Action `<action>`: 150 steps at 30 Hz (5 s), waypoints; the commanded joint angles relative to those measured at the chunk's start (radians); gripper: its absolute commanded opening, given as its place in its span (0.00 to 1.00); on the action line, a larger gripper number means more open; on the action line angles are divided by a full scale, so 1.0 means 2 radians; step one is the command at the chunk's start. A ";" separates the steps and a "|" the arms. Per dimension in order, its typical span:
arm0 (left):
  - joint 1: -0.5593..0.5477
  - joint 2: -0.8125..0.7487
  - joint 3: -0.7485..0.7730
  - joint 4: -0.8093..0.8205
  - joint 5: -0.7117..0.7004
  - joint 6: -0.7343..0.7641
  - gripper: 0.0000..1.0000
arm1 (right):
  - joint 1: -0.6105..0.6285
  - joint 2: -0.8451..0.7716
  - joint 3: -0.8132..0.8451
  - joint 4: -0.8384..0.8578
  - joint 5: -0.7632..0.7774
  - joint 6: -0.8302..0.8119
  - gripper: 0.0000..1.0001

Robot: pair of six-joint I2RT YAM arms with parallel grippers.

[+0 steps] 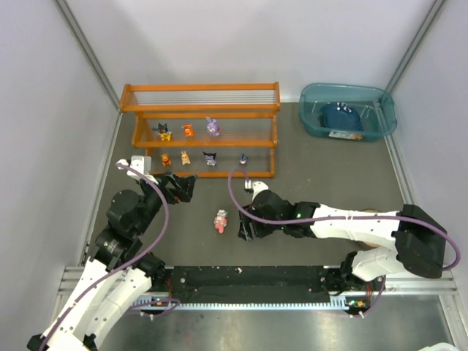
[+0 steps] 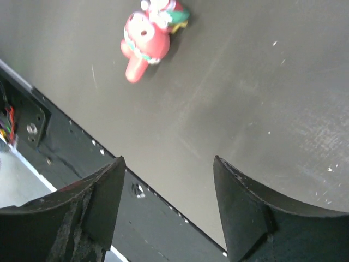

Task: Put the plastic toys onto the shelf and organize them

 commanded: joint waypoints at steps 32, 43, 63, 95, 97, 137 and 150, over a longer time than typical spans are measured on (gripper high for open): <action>0.000 -0.054 -0.006 -0.037 -0.047 -0.014 0.99 | -0.021 0.241 0.216 0.002 0.102 0.185 0.75; 0.000 -0.060 -0.009 -0.041 -0.054 -0.008 0.99 | -0.032 0.213 0.198 0.027 0.117 0.095 0.76; 0.000 -0.067 -0.008 -0.054 -0.053 -0.008 0.99 | -0.045 0.265 0.235 0.021 0.050 -0.021 0.69; 0.000 -0.083 -0.026 -0.064 -0.037 -0.018 0.99 | 0.003 0.062 0.037 -0.055 0.091 0.034 0.74; 0.000 -0.083 -0.025 -0.066 -0.038 -0.019 0.99 | 0.003 0.039 0.035 -0.053 0.103 0.002 0.77; 0.000 -0.090 -0.015 -0.090 -0.034 -0.024 0.99 | 0.000 0.056 0.099 -0.089 0.079 -0.026 0.78; 0.000 -0.091 -0.022 -0.087 -0.035 -0.027 0.99 | 0.013 0.122 0.137 -0.160 0.090 0.062 0.71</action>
